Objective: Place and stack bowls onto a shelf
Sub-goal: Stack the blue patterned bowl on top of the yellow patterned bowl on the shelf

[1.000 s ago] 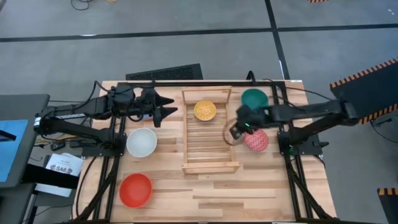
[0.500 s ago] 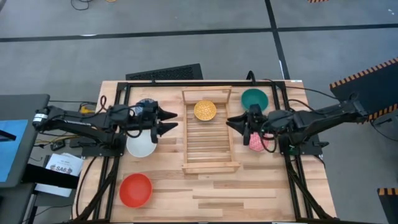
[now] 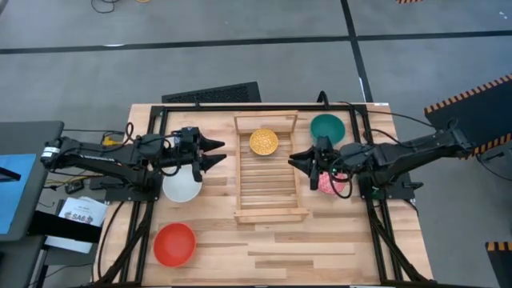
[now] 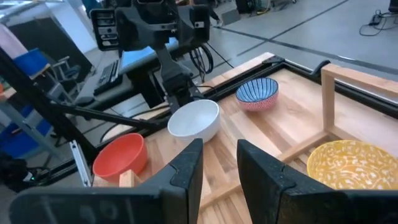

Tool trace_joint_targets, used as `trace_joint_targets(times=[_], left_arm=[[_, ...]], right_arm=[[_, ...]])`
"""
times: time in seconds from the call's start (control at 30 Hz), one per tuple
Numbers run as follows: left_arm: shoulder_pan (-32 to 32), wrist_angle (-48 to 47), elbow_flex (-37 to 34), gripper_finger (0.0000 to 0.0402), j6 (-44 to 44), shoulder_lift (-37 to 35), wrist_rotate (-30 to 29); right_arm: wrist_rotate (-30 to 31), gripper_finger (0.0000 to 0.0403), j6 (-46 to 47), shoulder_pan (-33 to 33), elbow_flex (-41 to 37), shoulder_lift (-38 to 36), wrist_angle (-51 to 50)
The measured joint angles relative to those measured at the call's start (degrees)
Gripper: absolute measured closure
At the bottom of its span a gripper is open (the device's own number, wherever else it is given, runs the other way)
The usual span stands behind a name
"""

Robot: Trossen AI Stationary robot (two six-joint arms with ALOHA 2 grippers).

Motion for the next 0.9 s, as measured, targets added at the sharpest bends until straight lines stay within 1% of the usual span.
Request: trace_joint_targets(times=[0.1,0.17,0.2,0.27,0.33,0.37,0.4,0.47,0.53,0.67,0.73,0.9], left_arm=[[0.0,-1.3,0.6,0.0171,-3.3,0.0,-1.5],[0.2,-6.2,3.0,0.0171,-5.2,0.0,-3.5],[0.5,-10.6,4.9,0.0171,-5.4,0.1,-5.0],[2.0,-22.1,10.0,0.0171,-6.5,1.0,-8.6],[4.6,-37.0,15.6,0.0171,-10.5,2.8,-12.3],[6.4,-44.0,18.2,0.0171,-12.8,3.9,-13.1],[8.4,-50.2,20.5,0.0171,-14.5,5.2,-12.7],[12.6,-60.6,23.5,0.0171,-15.8,7.4,-9.5],[16.6,-65.4,24.1,0.0171,-16.1,9.4,-5.0],[23.0,-68.5,22.2,0.0171,-15.0,13.1,4.0],[25.1,-70.6,21.3,0.0171,-14.4,15.4,5.0],[28.5,-72.0,19.4,0.0171,-12.5,20.5,4.5]], right_arm=[[0.0,0.0278,0.3,0.0,0.0,-0.1,0.4],[0.0,0.0278,1.1,0.0,0.0,0.0,0.2],[0.0,0.0278,1.2,-0.1,0.0,0.0,0.2],[0.0,0.0278,1.2,-0.1,0.0,-0.1,0.3],[0.0,0.0278,1.2,-0.1,0.0,0.0,0.2],[0.0,0.0278,1.2,-0.1,0.0,-0.1,0.3],[0.0,0.0278,1.2,-0.1,0.0,-0.1,0.3],[0.0,0.0278,1.2,-0.1,0.0,-0.1,0.2],[0.0,0.0278,1.2,-0.1,0.0,-0.1,0.2],[0.0,0.0278,1.4,-0.1,0.0,-0.1,0.1],[0.0,0.0278,2.5,-0.1,0.0,-0.1,0.1],[0.0,0.0278,2.5,-0.1,0.0,0.0,0.0]])
